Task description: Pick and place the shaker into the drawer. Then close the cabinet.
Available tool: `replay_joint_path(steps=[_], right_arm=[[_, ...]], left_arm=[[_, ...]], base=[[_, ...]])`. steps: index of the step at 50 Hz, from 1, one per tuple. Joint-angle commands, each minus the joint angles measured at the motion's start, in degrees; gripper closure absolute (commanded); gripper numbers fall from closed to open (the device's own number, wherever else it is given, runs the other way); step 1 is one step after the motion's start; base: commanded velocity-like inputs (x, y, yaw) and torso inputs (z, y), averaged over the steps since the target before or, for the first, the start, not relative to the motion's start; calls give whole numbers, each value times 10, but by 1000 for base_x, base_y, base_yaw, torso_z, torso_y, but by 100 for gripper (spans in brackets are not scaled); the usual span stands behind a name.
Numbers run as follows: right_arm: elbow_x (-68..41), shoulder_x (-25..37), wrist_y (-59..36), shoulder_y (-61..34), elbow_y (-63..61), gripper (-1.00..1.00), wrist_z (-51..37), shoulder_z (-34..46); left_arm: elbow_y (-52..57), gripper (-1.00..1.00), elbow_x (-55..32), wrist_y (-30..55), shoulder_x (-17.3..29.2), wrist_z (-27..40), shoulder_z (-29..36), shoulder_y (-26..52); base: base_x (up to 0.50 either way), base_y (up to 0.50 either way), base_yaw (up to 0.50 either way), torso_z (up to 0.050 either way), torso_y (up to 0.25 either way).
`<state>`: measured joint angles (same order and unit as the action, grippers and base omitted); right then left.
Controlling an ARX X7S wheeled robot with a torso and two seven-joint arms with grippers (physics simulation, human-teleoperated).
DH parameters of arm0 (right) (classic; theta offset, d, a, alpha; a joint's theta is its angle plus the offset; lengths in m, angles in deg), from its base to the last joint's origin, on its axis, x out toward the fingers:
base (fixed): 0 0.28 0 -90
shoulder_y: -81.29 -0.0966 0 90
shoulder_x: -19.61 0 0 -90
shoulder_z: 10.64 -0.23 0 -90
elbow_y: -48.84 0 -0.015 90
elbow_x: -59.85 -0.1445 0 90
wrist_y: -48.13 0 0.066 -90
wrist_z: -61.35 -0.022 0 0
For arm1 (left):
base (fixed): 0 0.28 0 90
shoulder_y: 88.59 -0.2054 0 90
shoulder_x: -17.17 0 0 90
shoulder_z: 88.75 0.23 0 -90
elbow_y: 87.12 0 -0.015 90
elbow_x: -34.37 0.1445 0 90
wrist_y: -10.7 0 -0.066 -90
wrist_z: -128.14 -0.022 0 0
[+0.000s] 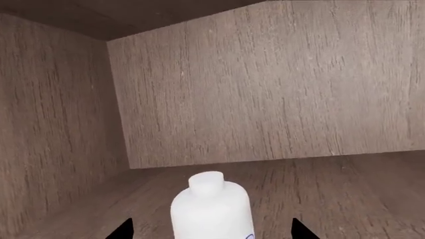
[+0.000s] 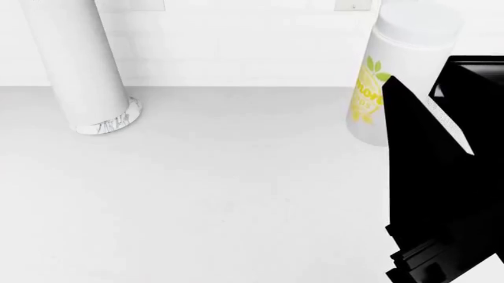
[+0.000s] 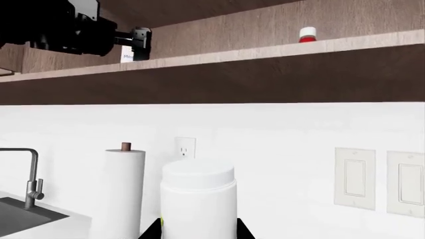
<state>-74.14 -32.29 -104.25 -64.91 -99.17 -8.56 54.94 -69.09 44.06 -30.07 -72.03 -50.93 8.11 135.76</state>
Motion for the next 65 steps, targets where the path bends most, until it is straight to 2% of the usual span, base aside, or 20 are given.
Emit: replay_joint_path(steps=[1,20,21,40,48,55,65], right_arm=[[1,-4,-9,6,1,100,0,-14],[-6,-3,-11,8,2,100,-7,-18],[-7,-3,-10,8,2,100,-8,-17],[-10,-8,-13,9,2,100,-14,-22],[-8,-12,-14,5,3,100,-15,-18],[-2,-17,-12,-7,6,100,-18,-2],[5,-29,-20,-6,9,100,-19,-2]], left_arm=[[-30,-100,-51,-30,3,31,48,-19],[-30,-100,-98,-22,8,60,64,-53],[-30,100,-99,-21,9,61,63,-55],[-30,100,-100,-8,14,66,56,-52],[-30,100,-101,-8,18,58,42,6],[67,100,-13,51,19,18,-35,6],[187,100,31,141,33,-54,-51,6]], base=[[0,0,0,0,0],[1,0,0,0,0],[0,0,0,0,0],[0,0,1,0,0],[0,0,1,0,0],[0,0,0,0,0],[0,0,0,0,0]])
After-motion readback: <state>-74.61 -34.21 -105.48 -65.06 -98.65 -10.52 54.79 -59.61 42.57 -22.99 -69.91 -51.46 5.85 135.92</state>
